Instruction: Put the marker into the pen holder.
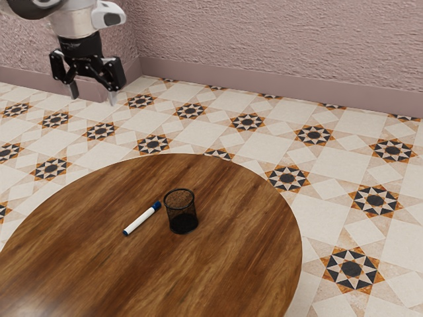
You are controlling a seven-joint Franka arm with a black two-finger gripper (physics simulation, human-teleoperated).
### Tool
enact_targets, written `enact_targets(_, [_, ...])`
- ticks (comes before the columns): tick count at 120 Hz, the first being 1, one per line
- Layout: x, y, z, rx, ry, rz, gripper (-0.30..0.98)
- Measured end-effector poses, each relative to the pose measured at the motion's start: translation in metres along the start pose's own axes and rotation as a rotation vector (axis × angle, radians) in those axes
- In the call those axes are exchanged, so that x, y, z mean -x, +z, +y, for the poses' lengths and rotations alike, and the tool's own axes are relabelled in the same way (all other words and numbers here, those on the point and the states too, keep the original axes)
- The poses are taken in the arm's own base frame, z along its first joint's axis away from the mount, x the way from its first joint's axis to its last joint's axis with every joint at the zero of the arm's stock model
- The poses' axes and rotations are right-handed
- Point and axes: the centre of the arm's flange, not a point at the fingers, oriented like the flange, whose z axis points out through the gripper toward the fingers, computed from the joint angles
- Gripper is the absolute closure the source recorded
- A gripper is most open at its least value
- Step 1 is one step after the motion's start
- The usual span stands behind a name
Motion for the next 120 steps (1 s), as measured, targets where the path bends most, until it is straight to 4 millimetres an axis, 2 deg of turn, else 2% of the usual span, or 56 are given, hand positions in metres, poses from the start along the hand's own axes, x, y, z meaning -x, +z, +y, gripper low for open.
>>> enact_targets(10, [0.001, -0.003, 0.004, 0.009, 0.004, 0.020, 0.00])
enact_targets(20, [0.002, 0.002, 0.004, 0.010, 0.002, 0.020, 0.00])
enact_targets(26, [0.002, 0.025, -0.005, -0.009, -0.014, -0.020, 0.00])
enact_targets(36, [0.006, 0.084, -0.014, -0.035, -0.031, -0.104, 0.00])
enact_targets(51, [0.023, 0.175, -0.009, -0.057, -0.019, -0.192, 0.00])
enact_targets(57, [0.026, 0.202, -0.007, -0.055, -0.017, -0.196, 0.00])
enact_targets(76, [0.022, 0.247, 0.003, -0.013, -0.034, -0.189, 0.00])
enact_targets(88, [0.019, 0.287, 0.009, 0.004, -0.044, -0.222, 0.00])
enact_targets(100, [0.018, 0.326, 0.006, 0.027, -0.049, -0.236, 0.00])
enact_targets(112, [0.008, 0.333, -0.001, 0.050, -0.042, -0.197, 0.00])
enact_targets(120, [0.004, 0.347, -0.004, 0.055, -0.030, -0.196, 0.00])
